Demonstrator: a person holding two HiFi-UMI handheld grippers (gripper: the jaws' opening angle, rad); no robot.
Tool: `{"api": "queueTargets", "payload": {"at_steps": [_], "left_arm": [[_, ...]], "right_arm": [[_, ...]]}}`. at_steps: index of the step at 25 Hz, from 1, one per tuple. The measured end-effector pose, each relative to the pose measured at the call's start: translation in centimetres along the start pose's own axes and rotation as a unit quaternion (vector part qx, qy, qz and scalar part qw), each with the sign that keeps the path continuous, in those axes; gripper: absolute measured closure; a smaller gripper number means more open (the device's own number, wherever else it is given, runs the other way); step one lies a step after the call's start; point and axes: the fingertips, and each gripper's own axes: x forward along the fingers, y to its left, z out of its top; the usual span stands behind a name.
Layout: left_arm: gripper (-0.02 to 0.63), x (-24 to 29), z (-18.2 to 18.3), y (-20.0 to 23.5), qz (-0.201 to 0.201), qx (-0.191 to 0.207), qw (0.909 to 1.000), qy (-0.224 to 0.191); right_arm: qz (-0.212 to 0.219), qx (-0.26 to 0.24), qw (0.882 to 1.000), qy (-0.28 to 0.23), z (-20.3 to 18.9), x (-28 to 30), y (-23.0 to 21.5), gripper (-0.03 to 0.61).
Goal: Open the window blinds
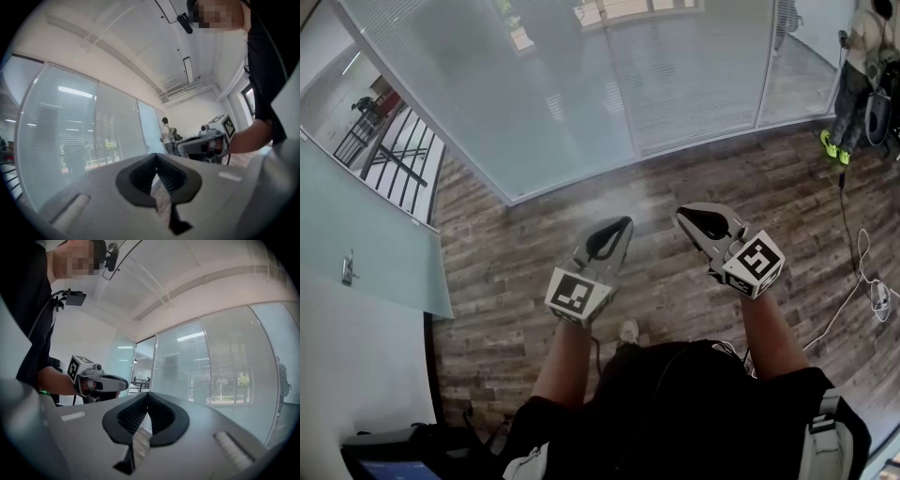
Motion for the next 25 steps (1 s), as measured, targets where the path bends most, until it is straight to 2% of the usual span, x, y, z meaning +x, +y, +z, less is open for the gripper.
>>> {"api": "queueTargets", "payload": {"at_steps": [9,12,18,22,25], "left_arm": [[0.609,-0.2,-0.9,0.8,-0.007,-0.010,0.9999,0.002],[0.609,-0.1,-0.9,1.9,-0.006,-0.009,0.9999,-0.011],[0.609,-0.5,-2.4,4.2,-0.006,-0.015,0.9998,-0.007],[0.609,-0.8,-2.3,6.0,-0.008,-0.037,0.9993,0.002],[0.609,-0.8,-2.3,8.0,-0.009,-0.026,0.9995,-0.013]], "right_arm": [[-0.005,-0.013,1.000,0.000,-0.4,0.3,-0.5,0.572],[-0.010,0.005,1.000,-0.001,0.0,1.3,-0.7,0.572],[-0.013,-0.005,1.000,0.021,-2.6,3.0,-1.3,0.572],[-0.024,-0.003,0.999,0.027,-2.9,4.6,-1.8,0.572],[-0.028,-0.002,0.999,0.025,-2.1,6.7,-2.0,0.572]]}}
